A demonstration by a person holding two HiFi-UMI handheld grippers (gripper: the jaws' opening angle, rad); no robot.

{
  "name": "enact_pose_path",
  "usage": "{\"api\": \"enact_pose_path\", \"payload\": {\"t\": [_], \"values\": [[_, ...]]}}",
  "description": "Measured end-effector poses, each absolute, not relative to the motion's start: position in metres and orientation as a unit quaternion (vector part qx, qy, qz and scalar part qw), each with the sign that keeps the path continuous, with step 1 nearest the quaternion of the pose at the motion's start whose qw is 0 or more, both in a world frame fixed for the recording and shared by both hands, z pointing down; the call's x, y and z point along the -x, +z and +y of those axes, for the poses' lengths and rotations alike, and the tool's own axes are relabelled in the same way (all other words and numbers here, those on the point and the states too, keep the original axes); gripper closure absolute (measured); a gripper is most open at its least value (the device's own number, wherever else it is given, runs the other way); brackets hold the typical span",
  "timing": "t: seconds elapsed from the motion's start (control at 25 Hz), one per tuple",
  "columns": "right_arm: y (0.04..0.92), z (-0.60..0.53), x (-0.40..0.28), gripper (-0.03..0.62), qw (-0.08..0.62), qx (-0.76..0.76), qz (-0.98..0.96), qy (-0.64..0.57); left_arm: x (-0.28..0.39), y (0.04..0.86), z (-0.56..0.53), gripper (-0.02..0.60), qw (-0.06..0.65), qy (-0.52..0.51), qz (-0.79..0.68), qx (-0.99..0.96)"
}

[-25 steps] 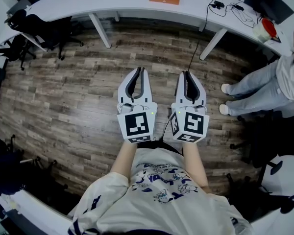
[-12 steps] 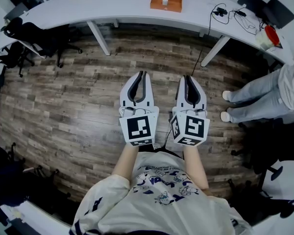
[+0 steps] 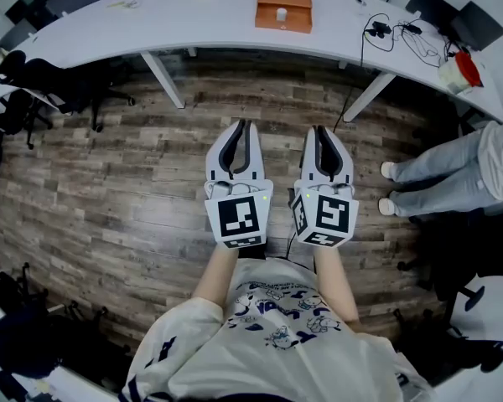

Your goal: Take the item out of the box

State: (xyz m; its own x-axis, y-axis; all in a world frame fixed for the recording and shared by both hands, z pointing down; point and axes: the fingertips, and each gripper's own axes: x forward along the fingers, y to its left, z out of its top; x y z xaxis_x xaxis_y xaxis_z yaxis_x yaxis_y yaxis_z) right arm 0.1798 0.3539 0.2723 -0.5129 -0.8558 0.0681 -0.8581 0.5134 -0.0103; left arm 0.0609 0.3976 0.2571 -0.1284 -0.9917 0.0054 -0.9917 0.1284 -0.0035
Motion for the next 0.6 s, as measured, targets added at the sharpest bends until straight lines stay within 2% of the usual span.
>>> {"api": "enact_pose_path", "payload": {"t": [0.6], "values": [[0.272,0.287,-0.127,0.54,0.025,-0.516,-0.856,0.019,-0.005,0.254,0.321,0.543,-0.003,-0.002,-0.733,-0.681]]}}
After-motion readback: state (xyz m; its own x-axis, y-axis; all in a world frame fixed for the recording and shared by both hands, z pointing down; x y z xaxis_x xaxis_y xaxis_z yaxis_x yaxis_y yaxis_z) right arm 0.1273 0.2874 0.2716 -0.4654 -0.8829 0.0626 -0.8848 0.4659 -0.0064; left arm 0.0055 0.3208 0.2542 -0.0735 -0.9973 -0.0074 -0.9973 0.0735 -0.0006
